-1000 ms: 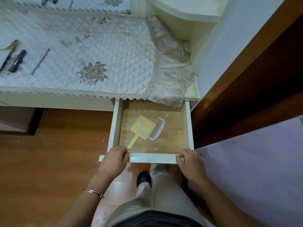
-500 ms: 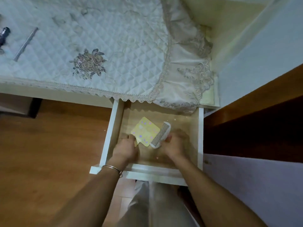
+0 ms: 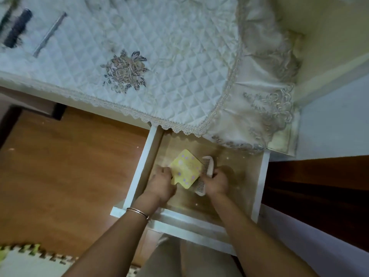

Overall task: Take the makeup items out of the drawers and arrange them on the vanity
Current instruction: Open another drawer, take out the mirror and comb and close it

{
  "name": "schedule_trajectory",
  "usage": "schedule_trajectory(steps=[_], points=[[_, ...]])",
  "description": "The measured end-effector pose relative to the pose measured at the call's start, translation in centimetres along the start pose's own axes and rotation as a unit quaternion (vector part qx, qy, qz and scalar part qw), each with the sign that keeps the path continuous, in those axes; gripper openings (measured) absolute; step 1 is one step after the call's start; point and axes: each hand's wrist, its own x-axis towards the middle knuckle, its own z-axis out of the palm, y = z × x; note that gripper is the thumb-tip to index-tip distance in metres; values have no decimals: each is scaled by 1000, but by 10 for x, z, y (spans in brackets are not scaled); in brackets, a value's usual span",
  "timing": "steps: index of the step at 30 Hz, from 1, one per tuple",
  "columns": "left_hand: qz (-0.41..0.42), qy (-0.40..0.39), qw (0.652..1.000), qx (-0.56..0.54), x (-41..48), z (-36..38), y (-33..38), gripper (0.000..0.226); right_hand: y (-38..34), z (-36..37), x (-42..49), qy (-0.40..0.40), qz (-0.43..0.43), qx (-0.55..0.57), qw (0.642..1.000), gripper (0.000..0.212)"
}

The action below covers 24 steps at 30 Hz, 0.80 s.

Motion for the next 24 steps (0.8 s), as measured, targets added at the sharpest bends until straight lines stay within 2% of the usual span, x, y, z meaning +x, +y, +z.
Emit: schedule_trajectory(steps=[3,5,9,13,16,20,22,24], points=[[0,5,1000,-22,-10,-10,7,35,1,-7,-10,-5,-35,14,999,6],[4,2,999,-37,-18,-18,12,26,3,-14,-18,-24,-60,17,998,16],[15,11,997,-71,-34,-49,14,14,-9,-34,-39,-91,-149,9,985,25],[46,5,995,-93,-54,-101,7,9,-44,-51,-60,-182,-208,34,961,13],[66,32,959,-272,-65,-152,-4,12,-86,-52,-75,-201,-263,48,943,14],[21,172,874,-454,-35,-209,-15,32,-157,-27,-77,-161,-311,65,935,18],[7,221,851,-477,-8,-236,-20,36,-192,-8,-69,-116,-299,87,943,15],[-3,249,855,-454,19,-260,-29,39,-226,13,-59,-71,-271,110,954,18]])
